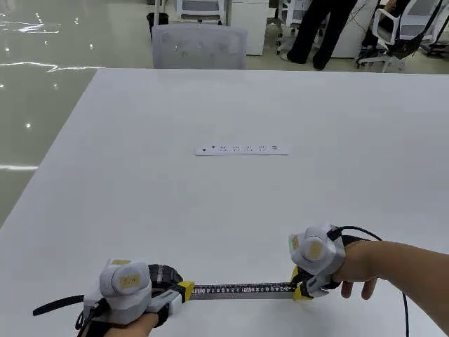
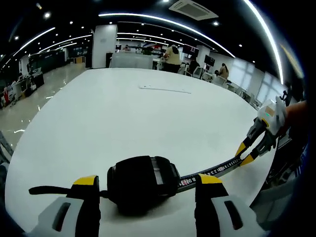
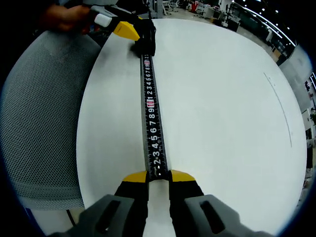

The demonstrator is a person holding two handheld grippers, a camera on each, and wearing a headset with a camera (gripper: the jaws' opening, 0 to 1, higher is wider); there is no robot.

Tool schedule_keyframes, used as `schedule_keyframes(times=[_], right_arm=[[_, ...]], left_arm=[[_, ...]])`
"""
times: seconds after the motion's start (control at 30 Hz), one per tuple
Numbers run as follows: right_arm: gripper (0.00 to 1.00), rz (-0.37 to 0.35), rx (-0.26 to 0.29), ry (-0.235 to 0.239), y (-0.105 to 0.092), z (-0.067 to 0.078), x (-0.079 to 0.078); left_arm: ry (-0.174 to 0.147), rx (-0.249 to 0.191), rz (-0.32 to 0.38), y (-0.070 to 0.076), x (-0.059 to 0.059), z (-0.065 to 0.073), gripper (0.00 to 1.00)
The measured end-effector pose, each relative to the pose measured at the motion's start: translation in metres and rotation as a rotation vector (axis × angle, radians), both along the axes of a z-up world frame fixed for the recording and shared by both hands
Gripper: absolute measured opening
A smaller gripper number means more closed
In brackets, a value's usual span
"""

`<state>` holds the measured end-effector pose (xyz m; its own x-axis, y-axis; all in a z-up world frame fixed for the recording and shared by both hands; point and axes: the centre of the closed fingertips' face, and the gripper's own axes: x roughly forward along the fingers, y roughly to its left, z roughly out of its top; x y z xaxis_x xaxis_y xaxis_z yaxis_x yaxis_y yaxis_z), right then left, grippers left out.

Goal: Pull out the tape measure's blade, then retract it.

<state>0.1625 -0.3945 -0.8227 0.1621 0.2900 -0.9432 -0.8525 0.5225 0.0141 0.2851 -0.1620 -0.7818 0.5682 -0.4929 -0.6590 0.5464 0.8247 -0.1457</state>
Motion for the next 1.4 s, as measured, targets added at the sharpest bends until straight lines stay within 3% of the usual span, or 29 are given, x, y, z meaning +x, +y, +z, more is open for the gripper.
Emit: schedule_keyframes(times=[0.17,0.37,0.43,0.67,0.97,1.2,1.4], right_arm=[[0.13,-0.004,-0.003,-0.008,0.0,0.0,-0.001],[0.13,-0.008,0.0,-0.006,0.0,-0.001,0.0],[0.13,-0.01,-0.001,-0.005,0.0,-0.001,0.0],[0.13,-0.005,0.005,0.002,0.0,0.0,0.0],[0.13,-0.015,0.021,-0.013,0.0,0.001,0.0],[0.14,-0.034,0.059,-0.033,0.001,0.002,0.0],[0.14,-0.003,0.041,-0.037,0.003,0.002,0.0]], left_arm=[[0.013,-0.02,0.021,-0.005,0.002,-0.004,0.68],[0.007,0.013,0.053,-0.002,0.006,-0.009,0.66],[-0.005,0.047,0.041,0.0,0.008,-0.011,0.63],[0.002,0.055,0.029,0.0,0.007,-0.011,0.61],[0.012,0.03,0.037,0.001,0.007,-0.01,0.6],[0.037,0.01,0.022,0.003,0.007,-0.01,0.59],[0.043,0.011,0.007,0.003,0.006,-0.01,0.59]])
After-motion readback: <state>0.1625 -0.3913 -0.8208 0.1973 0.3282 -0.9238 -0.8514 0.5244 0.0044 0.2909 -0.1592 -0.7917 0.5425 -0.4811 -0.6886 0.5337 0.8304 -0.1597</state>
